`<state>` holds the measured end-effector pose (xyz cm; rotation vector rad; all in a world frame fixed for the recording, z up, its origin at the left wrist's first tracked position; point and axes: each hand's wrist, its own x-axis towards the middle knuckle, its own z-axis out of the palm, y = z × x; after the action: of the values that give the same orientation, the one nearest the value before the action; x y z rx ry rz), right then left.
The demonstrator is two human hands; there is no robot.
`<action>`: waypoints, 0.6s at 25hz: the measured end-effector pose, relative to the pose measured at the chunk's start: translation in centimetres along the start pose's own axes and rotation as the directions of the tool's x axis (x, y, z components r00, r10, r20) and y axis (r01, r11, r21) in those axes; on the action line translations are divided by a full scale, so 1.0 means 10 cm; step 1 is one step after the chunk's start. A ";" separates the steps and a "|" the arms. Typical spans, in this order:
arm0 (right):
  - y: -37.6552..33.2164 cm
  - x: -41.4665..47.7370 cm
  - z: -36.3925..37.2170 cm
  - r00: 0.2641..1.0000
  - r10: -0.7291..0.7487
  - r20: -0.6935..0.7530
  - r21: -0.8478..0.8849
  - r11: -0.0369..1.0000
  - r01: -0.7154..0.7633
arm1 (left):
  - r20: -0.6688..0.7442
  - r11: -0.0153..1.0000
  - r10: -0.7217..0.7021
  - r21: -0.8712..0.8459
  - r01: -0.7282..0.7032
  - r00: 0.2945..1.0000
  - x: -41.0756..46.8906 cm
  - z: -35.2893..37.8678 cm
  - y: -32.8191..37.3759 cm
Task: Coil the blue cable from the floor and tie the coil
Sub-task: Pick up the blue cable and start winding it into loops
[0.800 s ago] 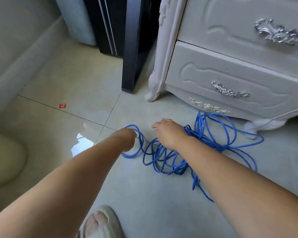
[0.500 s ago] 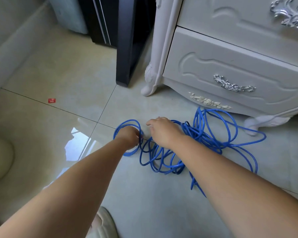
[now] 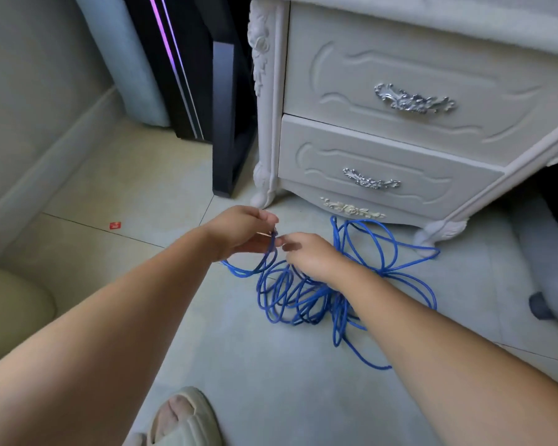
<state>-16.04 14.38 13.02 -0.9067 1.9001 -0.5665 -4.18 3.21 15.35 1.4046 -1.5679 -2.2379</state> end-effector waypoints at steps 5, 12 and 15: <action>-0.15 -0.78 -0.30 0.999 0.031 0.032 0.444 0.895 -0.042 | -0.034 0.918 0.200 -0.343 -0.199 0.979 -0.52 0.72 0.54; 0.06 -1.75 -0.93 0.983 -0.092 -0.161 0.583 0.794 0.170 | -0.046 0.829 0.266 -0.499 -0.253 0.963 -1.12 1.61 0.69; 0.16 -2.07 -1.12 0.947 -0.102 -0.304 0.533 0.806 0.258 | -0.072 0.773 0.588 0.346 -0.532 0.806 -1.29 1.69 0.59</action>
<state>-20.29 31.71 28.44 -0.6346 1.7147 -1.3494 -10.92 19.06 29.08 0.9539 -2.0020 -1.5238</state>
